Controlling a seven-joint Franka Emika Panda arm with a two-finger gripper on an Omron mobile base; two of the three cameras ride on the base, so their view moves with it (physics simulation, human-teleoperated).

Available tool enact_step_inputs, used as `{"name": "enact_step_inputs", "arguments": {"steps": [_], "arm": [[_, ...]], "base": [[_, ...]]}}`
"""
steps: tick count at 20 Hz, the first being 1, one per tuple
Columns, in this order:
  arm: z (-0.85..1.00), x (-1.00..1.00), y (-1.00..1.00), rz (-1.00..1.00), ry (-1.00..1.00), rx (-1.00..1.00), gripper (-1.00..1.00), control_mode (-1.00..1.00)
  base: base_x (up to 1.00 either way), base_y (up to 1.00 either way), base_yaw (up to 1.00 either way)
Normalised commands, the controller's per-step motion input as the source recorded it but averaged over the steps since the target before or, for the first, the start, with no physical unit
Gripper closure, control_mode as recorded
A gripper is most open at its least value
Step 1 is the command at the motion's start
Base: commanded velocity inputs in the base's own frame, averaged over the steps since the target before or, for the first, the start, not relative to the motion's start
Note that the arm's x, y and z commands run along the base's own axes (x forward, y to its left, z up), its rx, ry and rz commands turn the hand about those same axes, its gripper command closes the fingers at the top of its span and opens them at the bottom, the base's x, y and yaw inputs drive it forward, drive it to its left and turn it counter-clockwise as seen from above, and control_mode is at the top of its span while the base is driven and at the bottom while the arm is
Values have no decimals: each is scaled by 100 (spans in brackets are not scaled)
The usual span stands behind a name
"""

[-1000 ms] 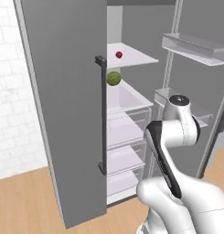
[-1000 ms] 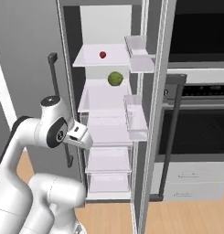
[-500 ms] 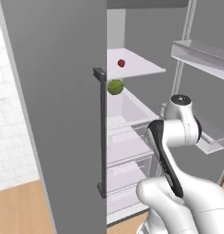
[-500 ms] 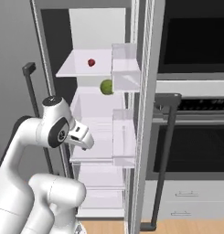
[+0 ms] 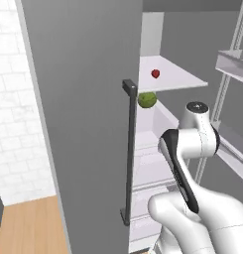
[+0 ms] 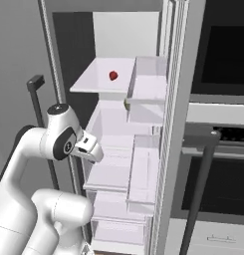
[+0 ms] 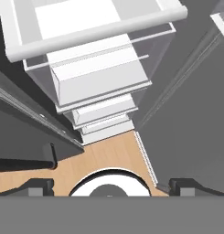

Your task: Take the strawberry from the fridge and place it on top of the pancake, located on the dining counter.

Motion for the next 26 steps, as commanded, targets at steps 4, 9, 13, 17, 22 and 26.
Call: {"name": "enact_step_inputs", "arguments": {"steps": [4,9,13,17,22,26], "arm": [[0,0,0,0,0,0,-100,100],[0,0,0,0,0,0,-100,100],[0,0,0,0,0,0,-100,100],[0,0,0,0,0,0,-100,100],[0,0,0,0,0,0,-100,100],[0,0,0,0,0,0,-100,100]], "base": [[35,-6,19],[52,-24,5],[29,-19,0],[0,-40,-1],[0,-36,-10],[4,0,-11]]}}
